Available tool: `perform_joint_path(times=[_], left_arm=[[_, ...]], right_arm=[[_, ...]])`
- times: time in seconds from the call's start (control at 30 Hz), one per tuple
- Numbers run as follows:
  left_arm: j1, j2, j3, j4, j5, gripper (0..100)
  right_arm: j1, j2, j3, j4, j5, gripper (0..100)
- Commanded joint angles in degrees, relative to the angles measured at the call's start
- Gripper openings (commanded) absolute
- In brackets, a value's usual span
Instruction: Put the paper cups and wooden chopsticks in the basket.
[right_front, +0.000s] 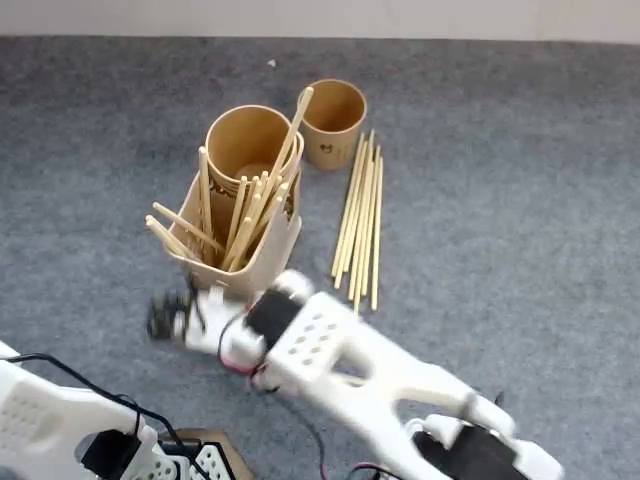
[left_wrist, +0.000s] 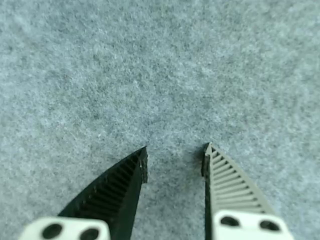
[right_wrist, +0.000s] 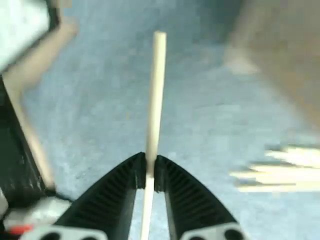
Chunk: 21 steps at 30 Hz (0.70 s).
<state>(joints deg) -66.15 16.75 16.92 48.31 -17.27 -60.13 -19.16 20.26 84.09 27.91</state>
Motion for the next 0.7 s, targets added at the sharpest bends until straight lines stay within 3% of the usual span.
perform_joint_path(times=[0.0,0.1,0.23,0.5,0.67], left_arm=[[0.5,0.0,0.4,-0.2,-0.4,21],[0.6,0.0,0.4,-0.2,-0.4,21],[1.6,0.0,1.5,-0.4,-0.4,21],[2.1,0.0,1.7,-0.4,-0.4,21],[2.3,0.0,2.1,-0.4,-0.4,21]], right_arm=[[8.2,-6.1,-21.0,1.7,-4.0,0.5],[15.1,-4.6,-35.2,-5.6,-10.1,0.5],[19.8,-0.4,-42.6,-21.4,-20.1,0.5],[14.2,1.4,-43.4,-38.5,-21.3,0.5],[12.5,1.5,-43.1,-40.1,-24.6,0.5]])
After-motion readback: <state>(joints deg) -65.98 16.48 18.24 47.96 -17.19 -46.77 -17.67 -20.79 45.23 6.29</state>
